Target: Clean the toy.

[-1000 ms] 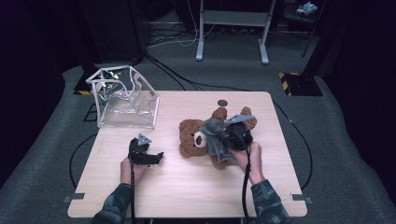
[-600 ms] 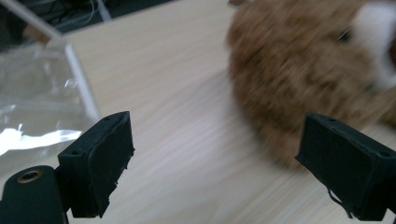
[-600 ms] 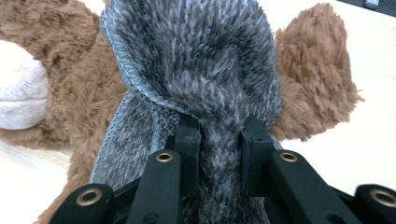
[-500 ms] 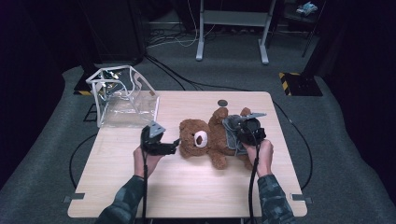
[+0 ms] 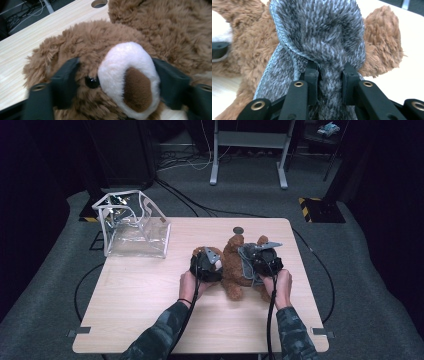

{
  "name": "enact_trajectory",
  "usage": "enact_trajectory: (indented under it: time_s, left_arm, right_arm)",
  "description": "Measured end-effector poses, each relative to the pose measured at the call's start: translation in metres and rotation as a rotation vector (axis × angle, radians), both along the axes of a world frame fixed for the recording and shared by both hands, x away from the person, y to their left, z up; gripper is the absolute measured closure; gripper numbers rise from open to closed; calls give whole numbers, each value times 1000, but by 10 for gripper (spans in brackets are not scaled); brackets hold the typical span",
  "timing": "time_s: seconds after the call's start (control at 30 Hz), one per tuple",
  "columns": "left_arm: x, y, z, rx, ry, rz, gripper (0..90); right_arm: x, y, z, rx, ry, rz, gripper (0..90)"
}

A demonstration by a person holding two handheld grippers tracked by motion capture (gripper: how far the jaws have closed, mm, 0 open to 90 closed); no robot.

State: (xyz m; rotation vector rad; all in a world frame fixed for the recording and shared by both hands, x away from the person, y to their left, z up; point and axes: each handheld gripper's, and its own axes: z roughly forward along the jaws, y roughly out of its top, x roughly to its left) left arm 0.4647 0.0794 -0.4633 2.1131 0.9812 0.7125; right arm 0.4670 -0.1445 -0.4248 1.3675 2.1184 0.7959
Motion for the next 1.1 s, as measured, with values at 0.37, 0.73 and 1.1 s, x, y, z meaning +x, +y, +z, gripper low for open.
enact_trajectory:
  time_s: [0.37,0.73,1.1]
  left_arm:
    - [-5,12,9,-44,60,-21,484]
    - [-31,32,30,-76,169,-42,477]
    - [-44,36,10,-69,127,-43,463]
  right_arm:
    - [-18,3,14,36,-64,57,744]
    - [-48,42,38,52,-88,208,748]
    - [8,117,12,-118,90,292,746]
